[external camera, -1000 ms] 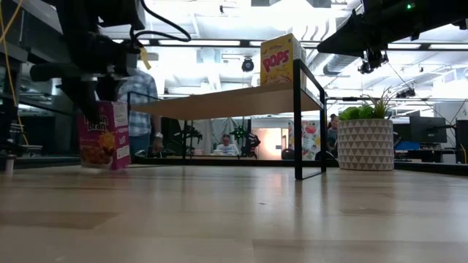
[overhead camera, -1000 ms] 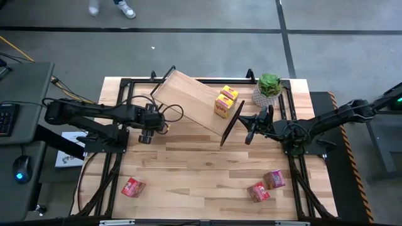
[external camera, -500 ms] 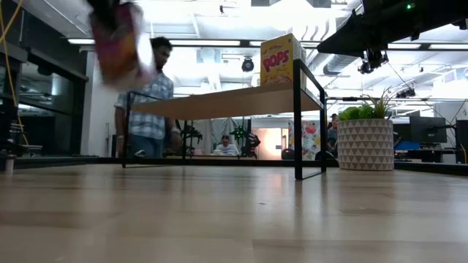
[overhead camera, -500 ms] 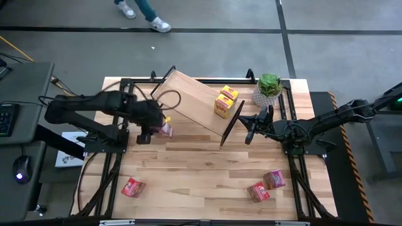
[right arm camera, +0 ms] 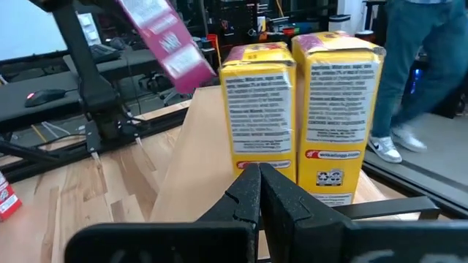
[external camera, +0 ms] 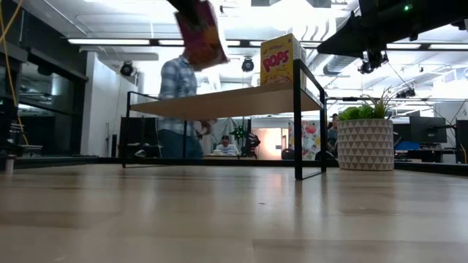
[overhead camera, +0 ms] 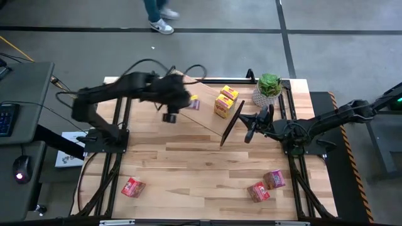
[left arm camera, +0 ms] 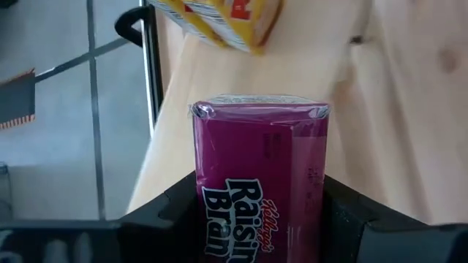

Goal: Stack cereal on shelf
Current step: Put the top left purple cereal box on the shelf

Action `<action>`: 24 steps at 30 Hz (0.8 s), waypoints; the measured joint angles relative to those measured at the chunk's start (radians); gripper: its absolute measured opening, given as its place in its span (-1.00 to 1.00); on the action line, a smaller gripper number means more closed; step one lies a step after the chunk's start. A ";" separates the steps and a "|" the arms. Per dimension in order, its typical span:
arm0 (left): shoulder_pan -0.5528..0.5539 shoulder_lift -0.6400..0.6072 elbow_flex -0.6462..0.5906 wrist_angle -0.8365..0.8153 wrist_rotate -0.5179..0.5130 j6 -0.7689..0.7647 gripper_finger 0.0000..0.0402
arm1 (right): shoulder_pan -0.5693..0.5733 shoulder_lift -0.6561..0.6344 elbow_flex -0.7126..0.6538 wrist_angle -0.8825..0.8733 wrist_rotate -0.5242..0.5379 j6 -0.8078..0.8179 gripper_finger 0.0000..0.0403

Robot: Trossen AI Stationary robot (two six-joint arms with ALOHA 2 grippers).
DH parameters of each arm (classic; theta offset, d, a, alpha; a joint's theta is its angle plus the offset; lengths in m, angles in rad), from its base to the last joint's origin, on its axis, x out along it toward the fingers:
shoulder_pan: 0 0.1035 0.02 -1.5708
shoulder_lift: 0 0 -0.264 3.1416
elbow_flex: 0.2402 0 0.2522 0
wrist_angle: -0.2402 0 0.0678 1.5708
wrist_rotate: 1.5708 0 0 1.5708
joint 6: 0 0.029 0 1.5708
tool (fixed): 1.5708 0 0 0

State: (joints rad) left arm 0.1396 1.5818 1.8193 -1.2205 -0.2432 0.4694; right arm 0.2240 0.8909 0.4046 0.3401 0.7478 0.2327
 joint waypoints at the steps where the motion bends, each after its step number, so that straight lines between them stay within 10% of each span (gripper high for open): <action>1: 0.011 0.034 0.028 -0.007 0.003 0.019 -0.11 | -0.005 0.000 0.000 -0.001 -0.007 0.008 -1.00; 24: 0.077 0.272 0.123 0.148 -0.071 0.361 -0.11 | -0.021 0.000 0.000 -0.031 -0.078 0.056 -1.00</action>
State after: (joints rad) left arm 0.2163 1.8534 1.9419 -1.0725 -0.3141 0.8302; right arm 0.2031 0.8913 0.4046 0.3096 0.6693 0.2886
